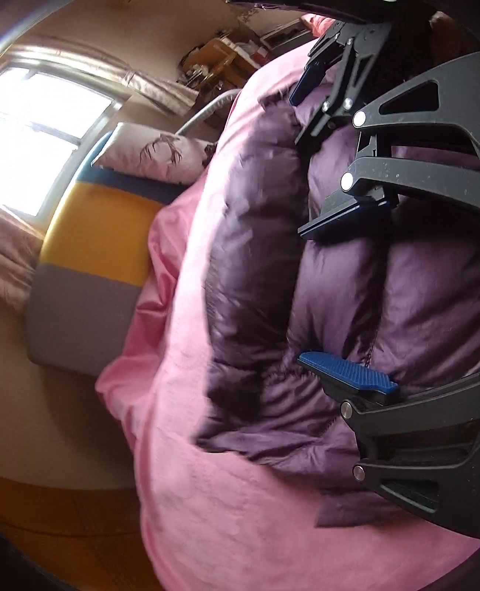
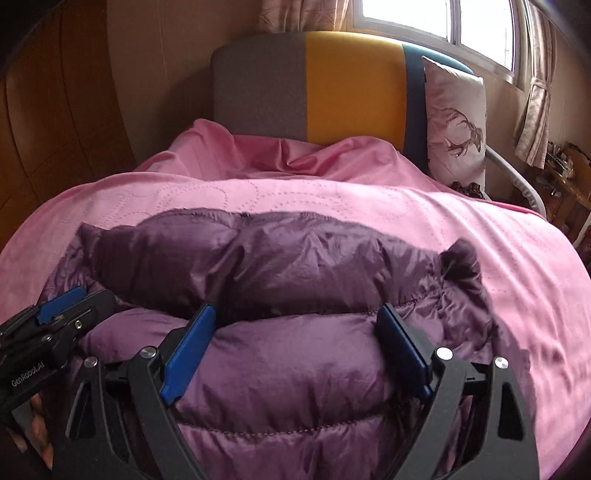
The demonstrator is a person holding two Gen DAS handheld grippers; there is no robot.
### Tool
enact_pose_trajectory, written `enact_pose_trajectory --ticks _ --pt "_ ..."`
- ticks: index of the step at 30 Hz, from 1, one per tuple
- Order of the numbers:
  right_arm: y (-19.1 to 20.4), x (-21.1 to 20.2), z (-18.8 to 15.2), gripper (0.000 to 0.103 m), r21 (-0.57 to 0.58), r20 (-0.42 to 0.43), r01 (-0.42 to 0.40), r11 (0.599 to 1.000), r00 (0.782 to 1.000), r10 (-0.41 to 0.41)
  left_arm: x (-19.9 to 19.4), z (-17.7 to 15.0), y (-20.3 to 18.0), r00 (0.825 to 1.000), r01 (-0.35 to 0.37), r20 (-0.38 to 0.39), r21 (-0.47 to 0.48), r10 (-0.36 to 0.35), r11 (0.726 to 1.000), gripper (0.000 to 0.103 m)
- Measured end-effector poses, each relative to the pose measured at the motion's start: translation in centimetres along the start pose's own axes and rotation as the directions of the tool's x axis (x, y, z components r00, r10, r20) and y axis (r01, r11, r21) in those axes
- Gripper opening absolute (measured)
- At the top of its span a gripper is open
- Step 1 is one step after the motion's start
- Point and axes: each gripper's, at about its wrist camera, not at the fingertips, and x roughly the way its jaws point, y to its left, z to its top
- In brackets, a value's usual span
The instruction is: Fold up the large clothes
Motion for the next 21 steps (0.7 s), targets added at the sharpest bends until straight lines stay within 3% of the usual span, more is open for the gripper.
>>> enact_pose_trajectory --ticks 2,5,12,15,18,21 --pt "-0.4 1.5 -1.0 0.089 0.022 -0.012 -0.001 1.000 1.000 0.001 0.8 -0.9 0.8 1.000 0.019 0.000 -0.017 -0.019 1.000 0.062" --pt "-0.4 3.2 -1.8 0.090 0.016 -0.026 0.016 1.000 1.000 -0.015 1.5 -1.4 0.4 1.000 -0.006 0.013 0.007 0.006 1.000 0.062" --pt "-1.8 4.3 -1.6 0.091 0.053 -0.074 -0.036 0.998 0.996 0.040 1.7 -2.0 0.1 1.000 -0.026 0.002 0.007 0.026 1.000 0.062" --pt "-3.1 2.0 -1.2 0.091 0.081 -0.073 -0.073 0.994 0.994 0.079 0.5 -1.5 -0.2 0.999 -0.050 -0.014 0.006 0.050 0.999 0.062" --pt "-4.4 -1.7 -1.5 0.091 0.089 -0.036 -0.068 0.994 0.997 0.071 -2.0 -1.7 -1.0 0.997 -0.074 0.025 0.000 0.074 0.997 0.064" --pt "-6.7 -4.8 -2.5 0.092 0.107 -0.018 -0.045 0.993 0.999 0.047 -4.3 -2.6 -2.5 0.997 -0.048 0.070 0.020 0.046 0.999 0.064"
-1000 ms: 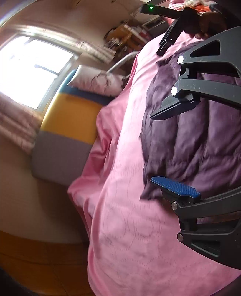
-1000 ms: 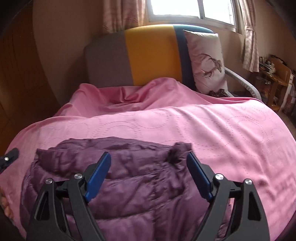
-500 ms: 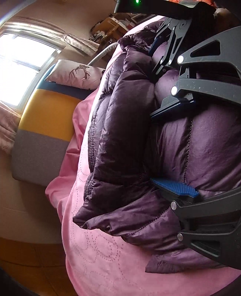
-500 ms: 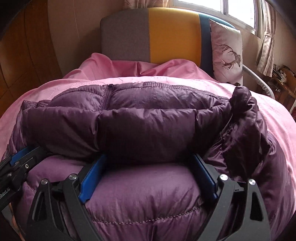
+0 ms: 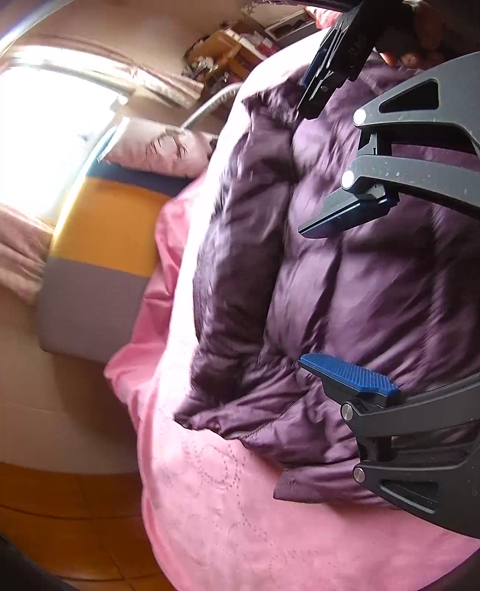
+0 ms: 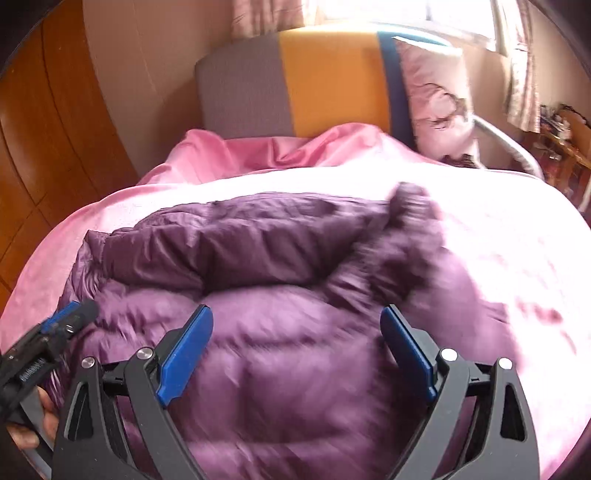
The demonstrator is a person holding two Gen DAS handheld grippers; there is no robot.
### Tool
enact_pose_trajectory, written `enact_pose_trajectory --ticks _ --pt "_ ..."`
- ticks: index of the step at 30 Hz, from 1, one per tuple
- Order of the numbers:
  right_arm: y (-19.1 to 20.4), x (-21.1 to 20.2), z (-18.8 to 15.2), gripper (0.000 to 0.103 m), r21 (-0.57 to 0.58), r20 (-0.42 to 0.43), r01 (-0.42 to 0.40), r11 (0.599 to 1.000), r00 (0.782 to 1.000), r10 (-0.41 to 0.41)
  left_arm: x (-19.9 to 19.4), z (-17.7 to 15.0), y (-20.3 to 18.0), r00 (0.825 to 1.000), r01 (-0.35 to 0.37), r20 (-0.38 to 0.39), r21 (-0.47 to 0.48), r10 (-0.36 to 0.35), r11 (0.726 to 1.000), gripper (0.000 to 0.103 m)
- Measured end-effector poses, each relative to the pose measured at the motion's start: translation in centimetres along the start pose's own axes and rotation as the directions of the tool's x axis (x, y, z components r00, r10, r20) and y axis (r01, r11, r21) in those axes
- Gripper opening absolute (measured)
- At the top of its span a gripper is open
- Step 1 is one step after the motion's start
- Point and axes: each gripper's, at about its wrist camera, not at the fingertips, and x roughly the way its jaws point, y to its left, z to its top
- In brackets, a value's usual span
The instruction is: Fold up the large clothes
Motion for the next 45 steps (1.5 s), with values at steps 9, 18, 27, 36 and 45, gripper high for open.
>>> enact_pose_trajectory --ticks 9,18,27,36,45 --pt "-7.2 -3.3 -3.8 0.091 0.132 -0.051 0.085 0.988 0.996 -0.079 1.3 -2.5 -5.1 0.998 0.025 -0.069 0.125 -0.017 0.992 0.064" --pt "-9.0 -2.4 -6.0 0.096 0.193 -0.054 0.032 0.981 0.998 -0.022 3.5 -3.5 -5.0 0.992 0.016 -0.124 0.149 0.002 0.989 0.066" --pt "-13.8 -6.2 -8.7 0.101 0.428 -0.017 -0.182 0.885 0.978 0.209 -0.9 -3.4 -4.9 0.999 0.008 -0.049 0.146 -0.001 0.989 0.071" --pt "-13.7 -5.9 -8.3 0.101 0.474 0.010 -0.303 0.827 0.941 0.339 -2.2 -4.4 -4.3 0.999 0.021 -0.041 0.152 -0.015 0.988 0.071" --pt "-11.9 -4.2 -7.5 0.072 0.472 -0.021 -0.267 0.840 0.949 0.314 -1.6 -4.9 -3.8 0.998 0.042 -0.059 0.141 -0.033 0.989 0.072"
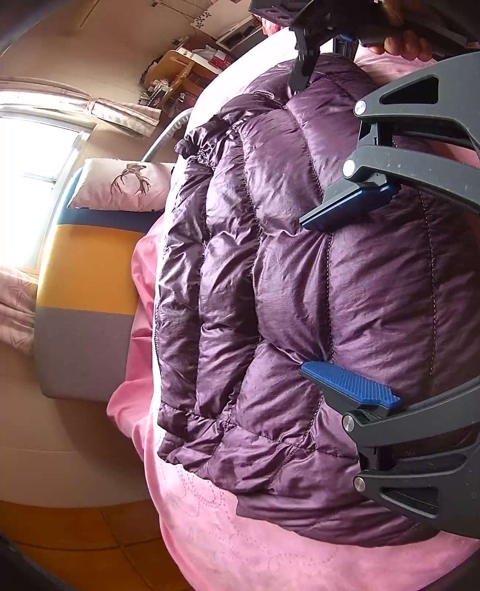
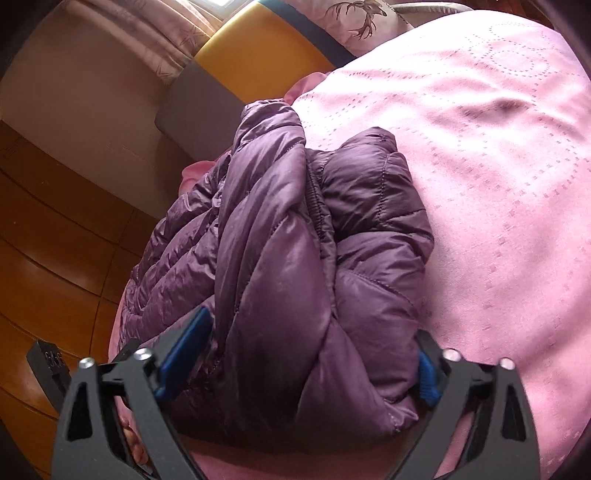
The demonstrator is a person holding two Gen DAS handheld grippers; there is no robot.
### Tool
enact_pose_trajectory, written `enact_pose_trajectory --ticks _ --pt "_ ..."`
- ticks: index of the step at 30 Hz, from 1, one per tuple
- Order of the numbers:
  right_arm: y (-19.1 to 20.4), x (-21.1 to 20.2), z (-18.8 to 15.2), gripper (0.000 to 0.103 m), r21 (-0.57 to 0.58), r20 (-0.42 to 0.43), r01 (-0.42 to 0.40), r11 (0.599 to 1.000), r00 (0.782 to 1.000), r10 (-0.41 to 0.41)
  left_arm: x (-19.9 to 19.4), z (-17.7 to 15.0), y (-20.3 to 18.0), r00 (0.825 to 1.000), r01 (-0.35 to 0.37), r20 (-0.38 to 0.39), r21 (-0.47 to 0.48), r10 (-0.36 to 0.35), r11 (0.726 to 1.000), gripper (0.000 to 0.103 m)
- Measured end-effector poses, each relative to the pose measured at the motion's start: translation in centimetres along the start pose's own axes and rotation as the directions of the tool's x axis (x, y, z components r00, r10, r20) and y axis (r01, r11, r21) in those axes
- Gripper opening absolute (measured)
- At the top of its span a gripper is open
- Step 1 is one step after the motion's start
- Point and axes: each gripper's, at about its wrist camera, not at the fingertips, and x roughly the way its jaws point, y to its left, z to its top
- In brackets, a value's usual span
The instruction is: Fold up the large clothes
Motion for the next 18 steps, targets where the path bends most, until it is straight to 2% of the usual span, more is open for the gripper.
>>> enact_pose_trajectory --ticks 2,4,8,12,13,15,17,18 --pt "-0.4 -0.2 -0.2 0.047 0.023 -0.010 -0.023 0.999 1.000 0.023 0.1 -0.1 -0.1 1.000 0.001 -0.004 0.000 -0.001 1.000 0.073" --pt "0.3 -1.4 -0.4 0.032 0.005 0.006 -0.032 0.999 0.999 0.032 0.1 -0.3 -0.3 1.000 0.005 -0.012 -0.004 -0.005 1.000 0.073" --pt "1.4 -4.7 -1.5 0.029 -0.051 0.024 -0.019 0.999 1.000 0.020 -0.2 -0.9 -1.0 0.998 0.043 -0.042 0.000 -0.043 0.999 0.073" --pt "-0.5 -6.7 -2.7 0.029 -0.006 0.035 -0.006 1.000 0.999 0.007 -0.9 -1.9 -3.0 0.992 0.108 -0.075 0.041 -0.104 0.993 0.073" --pt "-1.0 -7.2 -2.9 0.033 0.003 0.045 -0.006 1.000 0.999 0.006 -1.1 -1.9 -3.6 0.990 0.123 -0.080 0.053 -0.119 0.991 0.073" --pt "-1.9 -8.0 -3.2 0.051 0.024 0.060 0.002 1.000 0.998 -0.003 -1.7 -1.3 -4.2 0.986 0.154 -0.078 0.060 -0.150 0.986 0.073" --pt "-2.9 -8.9 -3.3 0.078 0.062 0.082 -0.008 0.998 0.997 0.003 -2.2 -0.6 -4.4 0.985 0.166 -0.055 0.066 -0.162 0.984 0.073" --pt "-3.2 -9.4 -3.4 0.083 0.070 0.104 -0.020 0.997 0.995 0.012 -2.3 -0.3 -4.4 0.985 0.167 -0.049 0.064 -0.164 0.984 0.073"
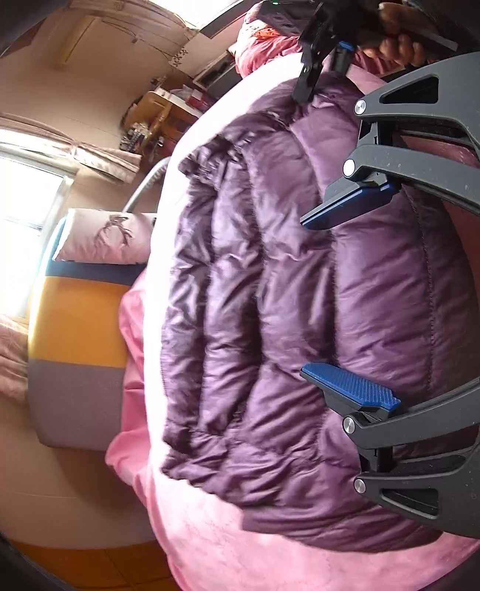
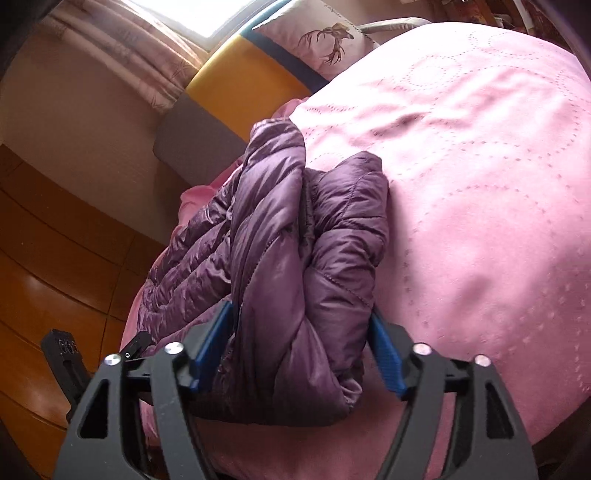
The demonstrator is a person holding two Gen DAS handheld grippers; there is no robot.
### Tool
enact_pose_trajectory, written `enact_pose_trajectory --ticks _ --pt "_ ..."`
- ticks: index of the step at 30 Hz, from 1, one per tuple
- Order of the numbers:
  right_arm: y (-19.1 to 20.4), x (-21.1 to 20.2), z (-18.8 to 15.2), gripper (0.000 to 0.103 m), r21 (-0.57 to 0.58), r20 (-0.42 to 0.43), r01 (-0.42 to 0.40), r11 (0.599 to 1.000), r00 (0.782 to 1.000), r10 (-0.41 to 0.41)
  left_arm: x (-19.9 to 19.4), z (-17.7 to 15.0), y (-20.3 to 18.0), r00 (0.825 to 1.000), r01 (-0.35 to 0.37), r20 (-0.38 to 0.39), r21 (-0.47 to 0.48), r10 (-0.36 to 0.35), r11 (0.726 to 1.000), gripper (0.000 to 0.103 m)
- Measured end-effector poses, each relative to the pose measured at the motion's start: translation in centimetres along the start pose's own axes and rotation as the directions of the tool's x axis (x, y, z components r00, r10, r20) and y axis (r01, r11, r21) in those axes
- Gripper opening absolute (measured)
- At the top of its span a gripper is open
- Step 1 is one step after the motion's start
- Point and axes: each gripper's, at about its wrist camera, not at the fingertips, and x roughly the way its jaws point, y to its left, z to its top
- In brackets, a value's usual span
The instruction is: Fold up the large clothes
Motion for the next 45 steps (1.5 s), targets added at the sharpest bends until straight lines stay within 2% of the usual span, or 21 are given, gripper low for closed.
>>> enact_pose_trajectory --ticks 1,2,7,9,11,13,15,19,21,23,26,29,32,34,36,38,40,41,42,44,45 --pt "-0.2 -0.2 0.0 0.093 0.007 0.008 -0.006 1.000 1.000 0.006 0.1 0.3 0.1 1.000 0.003 0.001 -0.005 -0.003 1.000 0.073" --pt "-0.4 -0.3 0.0 0.096 0.017 0.007 -0.010 1.000 1.000 0.010 0.3 0.5 0.3 1.000 0.005 -0.002 -0.012 -0.005 1.000 0.073" --pt "-0.8 1.4 -0.5 0.096 0.050 -0.009 -0.028 0.998 1.000 0.029 1.9 1.1 1.5 1.000 0.005 -0.023 -0.052 -0.006 0.999 0.068" --pt "0.0 2.3 -0.6 0.081 0.044 -0.020 -0.053 0.998 0.998 0.054 2.5 1.0 1.4 0.999 0.011 -0.038 -0.051 -0.013 0.999 0.068" --pt "1.4 3.4 -0.5 0.052 0.020 -0.037 -0.020 1.000 0.999 0.020 3.3 0.7 1.1 0.999 0.011 -0.049 -0.033 -0.012 0.999 0.068" --pt "3.2 2.6 -0.3 0.041 -0.030 0.003 -0.001 1.000 1.000 0.001 3.8 0.3 1.3 0.998 0.016 -0.057 -0.042 -0.018 0.999 0.068" --pt "5.3 1.7 -0.1 0.038 -0.097 0.026 0.011 0.995 1.000 -0.009 4.2 -0.3 1.6 0.997 0.031 -0.062 -0.058 -0.034 0.998 0.068" --pt "12.1 0.8 0.0 0.036 -0.313 0.051 0.046 0.949 0.998 -0.032 4.8 -0.8 2.2 0.996 0.058 -0.063 -0.092 -0.064 0.994 0.068" --pt "15.9 1.0 -0.6 0.036 -0.421 0.047 0.041 0.906 0.999 -0.023 4.9 -1.0 2.2 0.996 0.068 -0.058 -0.099 -0.074 0.993 0.068" --pt "20.1 2.1 -1.4 0.036 -0.532 0.024 0.024 0.847 1.000 -0.013 5.0 -1.2 2.3 0.995 0.082 -0.053 -0.104 -0.088 0.991 0.068" --pt "25.2 4.9 -3.0 0.036 -0.634 -0.023 -0.007 0.773 1.000 -0.010 4.9 -1.4 3.2 0.990 0.132 -0.037 -0.139 -0.138 0.982 0.066" --pt "27.8 7.2 -4.5 0.035 -0.695 -0.054 -0.005 0.719 0.997 -0.046 3.8 -1.4 4.6 0.977 0.205 -0.017 -0.189 -0.212 0.960 0.059" --pt "29.1 8.5 -5.9 0.035 -0.738 -0.070 0.007 0.675 0.994 -0.087 0.5 -1.3 7.1 0.959 0.276 0.001 -0.237 -0.284 0.931 0.059" --pt "29.7 9.0 -7.0 0.035 -0.774 -0.066 0.023 0.632 0.991 -0.117 -2.7 -1.4 9.3 0.960 0.278 0.045 -0.237 -0.275 0.931 0.059" --pt "30.4 9.7 -8.2 0.035 -0.814 -0.050 0.046 0.579 0.988 -0.148 -5.9 -1.3 11.9 0.966 0.254 0.103 -0.231 -0.236 0.939 0.059" --pt "31.4 10.7 -10.3 0.041 -0.861 -0.023 0.073 0.504 0.983 -0.181 -8.3 -1.3 14.3 0.965 0.250 0.147 -0.246 -0.219 0.936 0.059" --pt "32.7 12.5 -12.7 0.045 -0.903 -0.010 0.082 0.421 0.977 -0.213 -10.6 -1.1 17.1 0.944 0.308 0.204 -0.273 -0.258 0.911 0.059" --pt "33.0 13.4 -14.0 0.047 -0.915 -0.013 0.079 0.397 0.975 -0.223 -11.2 -0.8 17.8 0.934 0.336 0.225 -0.282 -0.279 0.898 0.059" --pt "33.1 14.2 -15.4 0.048 -0.927 -0.011 0.076 0.367 0.973 -0.229 -12.1 -0.6 18.8 0.913 0.384 0.258 -0.290 -0.315 0.877 0.059" --pt "33.1 15.4 -18.8 0.060 -0.965 0.034 0.090 0.246 0.974 -0.226 -12.6 0.1 19.6 0.885 0.447 0.279 -0.287 -0.372 0.847 0.063" --pt "33.2 15.8 -19.9 0.064 -0.973 0.049 0.096 0.208 0.974 -0.221 -12.8 0.6 19.6 0.880 0.457 0.285 -0.282 -0.381 0.844 0.067"
